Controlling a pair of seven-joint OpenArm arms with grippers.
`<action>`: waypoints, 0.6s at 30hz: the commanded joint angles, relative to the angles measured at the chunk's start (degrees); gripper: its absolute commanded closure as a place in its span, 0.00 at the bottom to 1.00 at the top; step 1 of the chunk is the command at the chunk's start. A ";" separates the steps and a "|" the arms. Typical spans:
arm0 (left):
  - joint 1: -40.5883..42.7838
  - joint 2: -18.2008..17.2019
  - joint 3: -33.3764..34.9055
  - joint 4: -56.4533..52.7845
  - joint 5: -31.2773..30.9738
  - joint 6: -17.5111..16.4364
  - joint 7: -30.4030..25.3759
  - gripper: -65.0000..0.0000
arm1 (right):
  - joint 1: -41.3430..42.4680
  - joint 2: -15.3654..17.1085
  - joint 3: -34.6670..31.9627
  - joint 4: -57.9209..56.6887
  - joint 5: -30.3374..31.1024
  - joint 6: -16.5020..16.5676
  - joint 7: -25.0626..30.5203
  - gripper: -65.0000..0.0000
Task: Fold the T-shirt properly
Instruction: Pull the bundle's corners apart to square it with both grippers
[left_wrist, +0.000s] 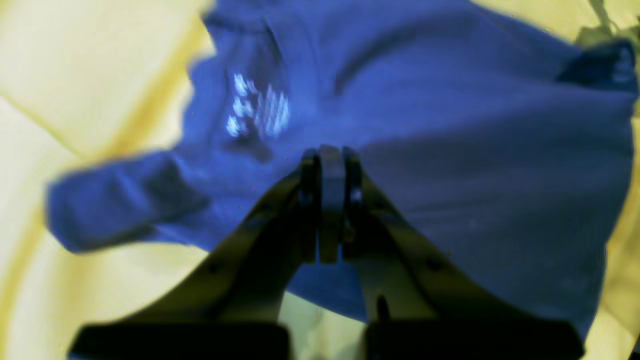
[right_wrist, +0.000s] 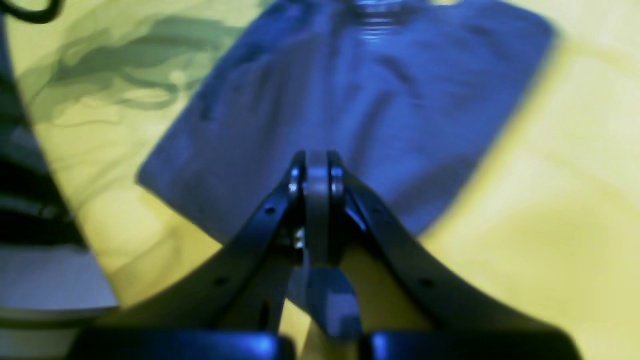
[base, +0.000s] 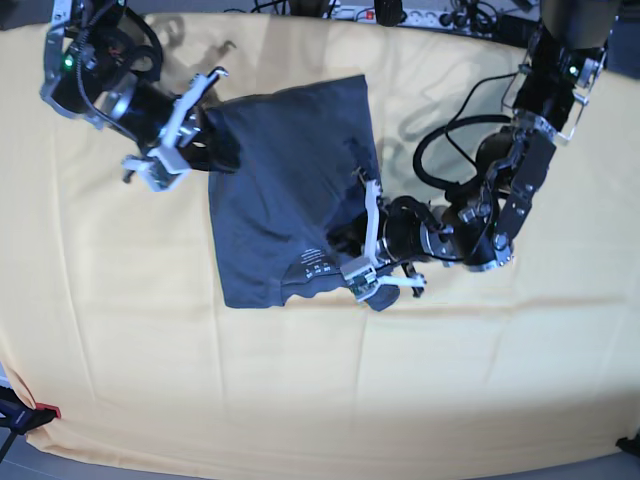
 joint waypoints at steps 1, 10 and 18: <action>-0.28 0.11 -0.55 0.79 0.02 -0.22 -1.99 1.00 | 0.37 0.59 -0.79 -0.74 -0.79 0.06 0.85 1.00; 10.12 -0.50 -0.55 0.74 17.42 5.25 -4.26 1.00 | 0.66 0.68 -1.42 -9.01 -12.44 -3.58 -1.81 1.00; 10.93 -1.36 -0.66 1.86 30.10 11.54 4.87 1.00 | -0.42 0.76 3.10 -8.98 -11.13 -6.29 -4.17 1.00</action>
